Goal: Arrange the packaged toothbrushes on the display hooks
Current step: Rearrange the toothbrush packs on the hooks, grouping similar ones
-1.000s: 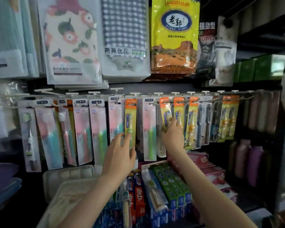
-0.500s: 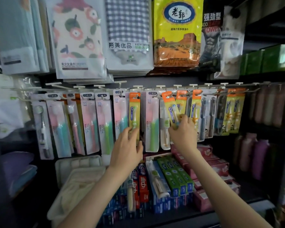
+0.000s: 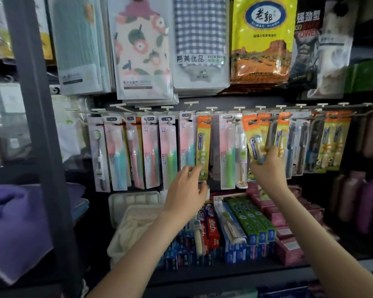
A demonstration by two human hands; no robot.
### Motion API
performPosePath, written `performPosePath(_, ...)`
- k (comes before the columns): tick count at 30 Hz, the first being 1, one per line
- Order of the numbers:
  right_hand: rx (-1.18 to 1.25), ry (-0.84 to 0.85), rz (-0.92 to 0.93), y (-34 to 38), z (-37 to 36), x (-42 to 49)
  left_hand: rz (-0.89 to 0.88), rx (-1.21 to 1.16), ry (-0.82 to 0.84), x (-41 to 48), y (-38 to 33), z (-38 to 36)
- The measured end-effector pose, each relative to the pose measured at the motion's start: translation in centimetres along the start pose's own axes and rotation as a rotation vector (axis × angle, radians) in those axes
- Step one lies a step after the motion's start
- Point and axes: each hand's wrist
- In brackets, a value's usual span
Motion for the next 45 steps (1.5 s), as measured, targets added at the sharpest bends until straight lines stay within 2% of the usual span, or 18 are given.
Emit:
performPosePath(3, 0.084, 0.085, 0.03, 1.6, -0.6, -3.8, 0.012, -0.024, -0.011, -0.7, 0.2, 1.1)
performPosePath(7, 0.093, 0.298, 0.266, 5.0, -4.2, -9.1, 0.152, -0.18, -0.038, -1.8, 1.7, 3.7)
performPosePath(11, 0.103, 0.45, 0.458, 8.8, -8.9, -13.4, 0.332, -0.307, -0.201, -3.0, 5.0, 7.5)
performPosePath(14, 0.238, 0.552, 0.525, 11.4, -12.1, -15.3, 0.401, -0.347, -0.326, -4.4, 8.3, 11.2)
performPosePath(16, 0.301, 0.596, 0.477, 12.3, -14.1, -15.7, 0.406, -0.397, -0.418, -5.4, 10.4, 14.2)
performPosePath(18, 0.348, 0.574, 0.35, 12.8, -16.6, -15.5, 0.426, -0.471, -0.509, -6.1, 12.3, 17.4)
performPosePath(22, 0.242, 0.562, 0.223, 13.8, -23.7, -14.9, 0.499, -0.556, -0.615, -6.4, 16.3, 22.4)
performPosePath(26, 0.196, 0.548, 0.242, 16.1, -29.7, -15.0, 0.602, -0.56, -0.615, -6.1, 19.1, 24.3)
performPosePath(30, 0.271, 0.397, 0.083, 17.9, -33.6, -15.8, 0.65, -0.595, -0.593, -6.0, 19.9, 24.9)
performPosePath(33, 0.179, 0.32, 0.081, 18.4, -34.7, -15.9, 0.655, -0.586, -0.607, -6.1, 20.2, 25.3)
performPosePath(37, 0.035, 0.328, 0.137, 18.5, -34.7, -15.6, 0.628, -0.58, -0.67, -6.2, 20.2, 25.8)
performPosePath(40, 0.113, 0.386, 0.057, 18.7, -34.7, -15.2, 0.62, -0.571, -0.66, -6.1, 20.1, 26.1)
performPosePath(45, 0.397, 0.535, -0.068, 18.4, -32.3, -15.4, 0.608, -0.6, -0.565, -6.8, 19.7, 25.9)
Point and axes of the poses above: each hand's wrist, its own x-axis towards the middle knuckle, its own z-axis out of the back of the hand, y = z × x, and after that the axes turned 9 degrees about -y, right-handed
